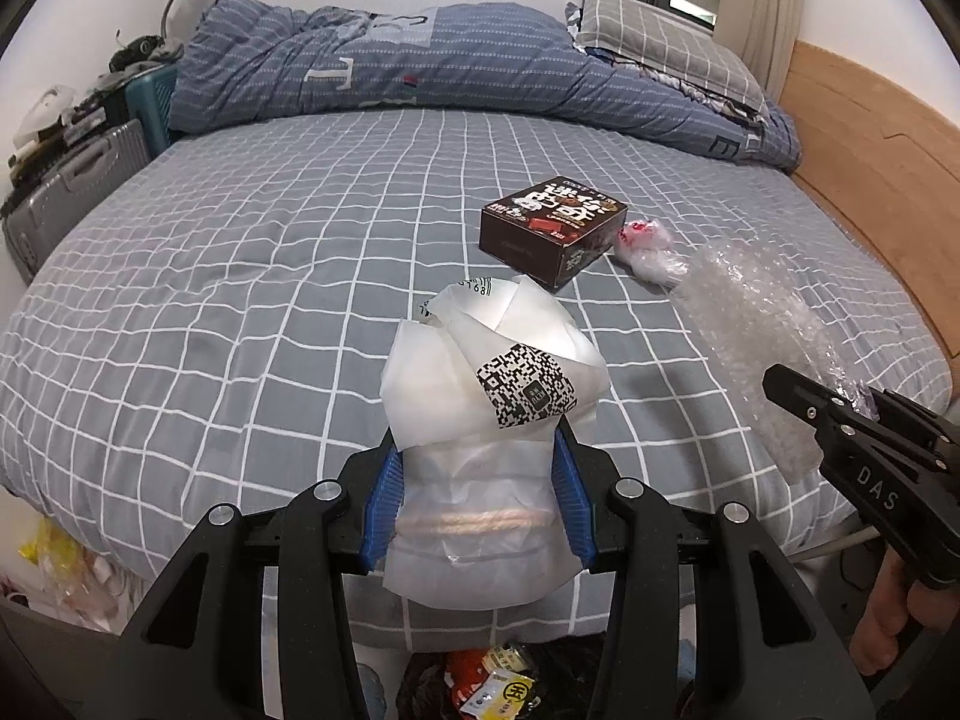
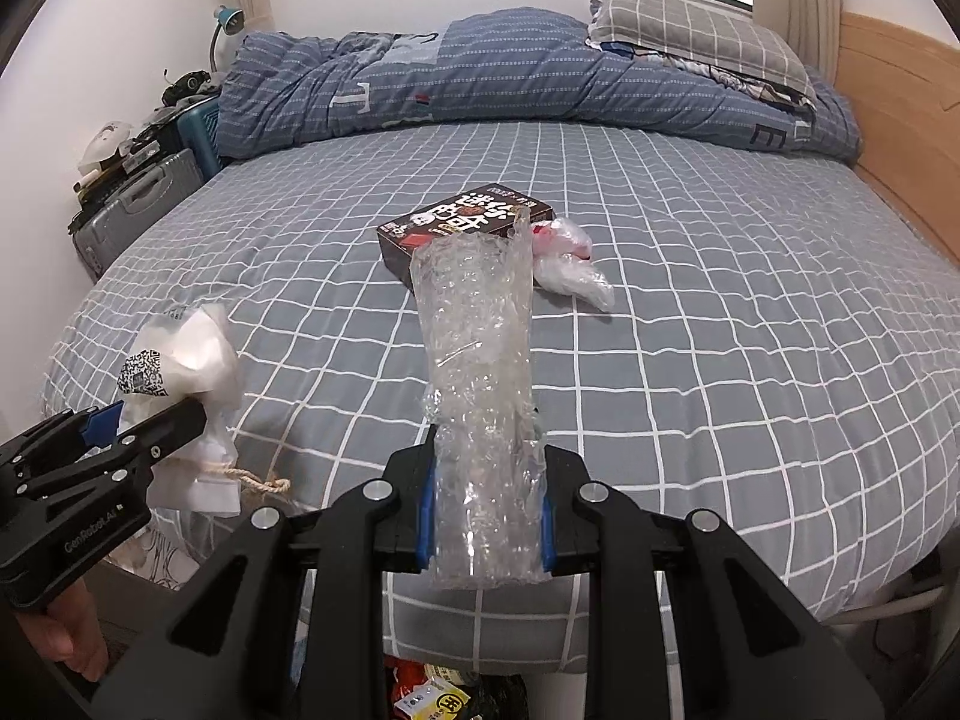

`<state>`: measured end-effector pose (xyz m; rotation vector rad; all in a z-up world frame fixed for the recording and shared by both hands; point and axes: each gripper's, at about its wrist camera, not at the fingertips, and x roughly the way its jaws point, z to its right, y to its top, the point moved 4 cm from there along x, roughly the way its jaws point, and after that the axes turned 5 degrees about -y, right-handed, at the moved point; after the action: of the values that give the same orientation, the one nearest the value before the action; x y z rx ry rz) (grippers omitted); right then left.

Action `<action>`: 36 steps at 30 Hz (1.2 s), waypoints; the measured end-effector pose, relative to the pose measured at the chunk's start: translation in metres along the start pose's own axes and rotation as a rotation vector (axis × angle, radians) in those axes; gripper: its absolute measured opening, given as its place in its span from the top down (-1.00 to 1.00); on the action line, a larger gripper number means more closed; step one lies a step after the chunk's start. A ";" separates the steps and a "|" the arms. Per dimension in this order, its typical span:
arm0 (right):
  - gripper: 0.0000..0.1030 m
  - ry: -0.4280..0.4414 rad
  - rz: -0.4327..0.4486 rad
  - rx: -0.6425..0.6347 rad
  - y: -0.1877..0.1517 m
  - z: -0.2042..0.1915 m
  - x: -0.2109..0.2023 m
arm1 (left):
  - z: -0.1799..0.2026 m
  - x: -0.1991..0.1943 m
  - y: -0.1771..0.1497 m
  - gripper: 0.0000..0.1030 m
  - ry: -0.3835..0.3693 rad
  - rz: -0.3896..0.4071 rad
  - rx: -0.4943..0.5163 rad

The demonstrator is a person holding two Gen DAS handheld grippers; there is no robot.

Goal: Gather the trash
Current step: 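Lift the bubble wrap with the right tool while the left tool lifts the white cloth bag, then carry the bubble wrap and white cloth bag off the bed over the floor bin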

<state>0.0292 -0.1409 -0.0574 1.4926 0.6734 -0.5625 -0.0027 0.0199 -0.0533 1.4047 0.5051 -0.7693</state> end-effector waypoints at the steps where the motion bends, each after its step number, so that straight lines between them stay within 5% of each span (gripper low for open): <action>1: 0.55 0.000 0.003 0.000 -0.001 0.000 -0.003 | 0.001 -0.002 -0.001 0.14 0.001 0.002 0.001; 36: 0.55 0.046 0.023 0.034 -0.045 0.002 -0.066 | 0.016 -0.059 -0.052 0.14 -0.023 0.036 -0.008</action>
<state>-0.0491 -0.1477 -0.0425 1.5476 0.6845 -0.5257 -0.0821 0.0153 -0.0434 1.3925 0.4630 -0.7525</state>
